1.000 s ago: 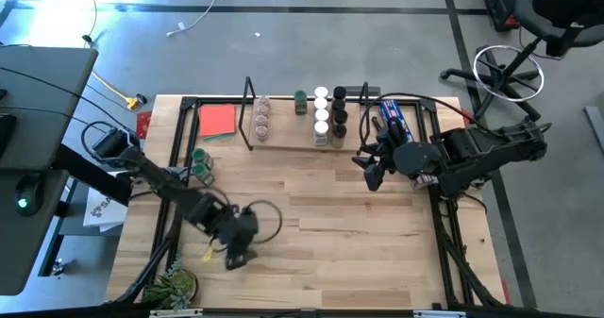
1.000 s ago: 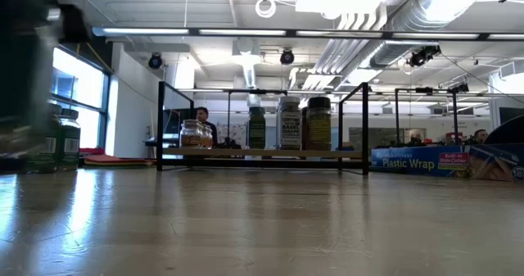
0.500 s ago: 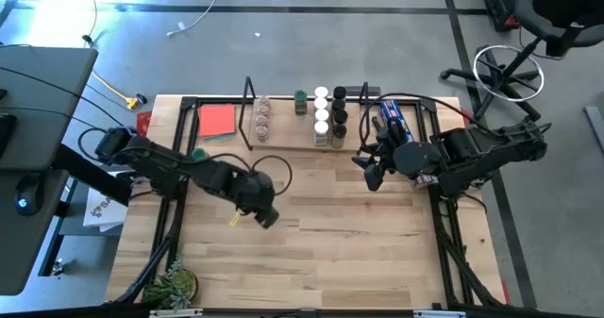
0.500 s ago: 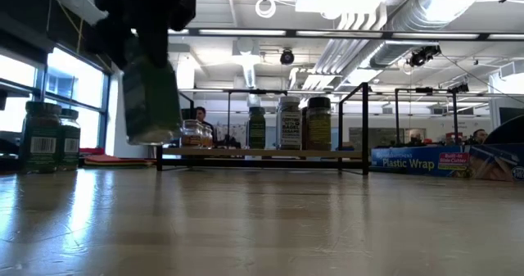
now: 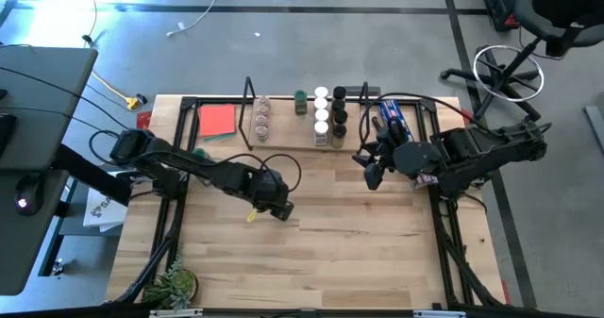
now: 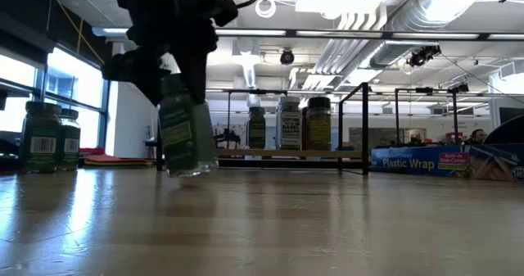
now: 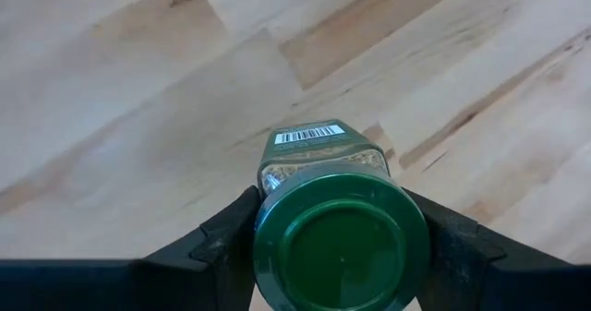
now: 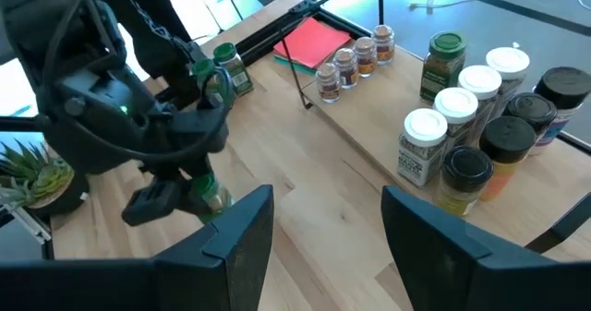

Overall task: Shelf spices
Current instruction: Put the bottom left green seasoning bottle on the shelf aligned with the other green seasoning bottle

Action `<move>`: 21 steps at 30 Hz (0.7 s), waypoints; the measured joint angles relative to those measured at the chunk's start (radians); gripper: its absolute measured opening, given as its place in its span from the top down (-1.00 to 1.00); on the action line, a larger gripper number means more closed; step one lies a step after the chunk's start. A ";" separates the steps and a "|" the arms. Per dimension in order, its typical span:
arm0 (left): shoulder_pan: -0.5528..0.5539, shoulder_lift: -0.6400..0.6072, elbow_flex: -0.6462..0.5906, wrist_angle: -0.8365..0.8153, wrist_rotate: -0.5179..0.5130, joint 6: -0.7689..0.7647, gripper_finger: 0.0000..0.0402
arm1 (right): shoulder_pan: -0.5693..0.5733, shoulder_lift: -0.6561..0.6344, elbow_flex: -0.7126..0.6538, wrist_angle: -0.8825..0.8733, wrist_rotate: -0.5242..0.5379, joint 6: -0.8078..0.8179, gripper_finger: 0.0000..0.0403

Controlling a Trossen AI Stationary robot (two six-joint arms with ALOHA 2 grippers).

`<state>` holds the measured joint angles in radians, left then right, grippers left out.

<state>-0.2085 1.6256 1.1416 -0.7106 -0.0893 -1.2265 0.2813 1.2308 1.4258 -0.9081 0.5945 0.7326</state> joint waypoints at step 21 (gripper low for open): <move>0.098 0.007 0.050 0.060 0.095 0.316 -0.36 | 0.000 0.000 0.000 0.000 0.000 -0.016 0.02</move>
<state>-0.1107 1.6329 1.1913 -0.6507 0.0058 -0.9100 0.2813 1.2308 1.4258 -0.9081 0.5945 0.7170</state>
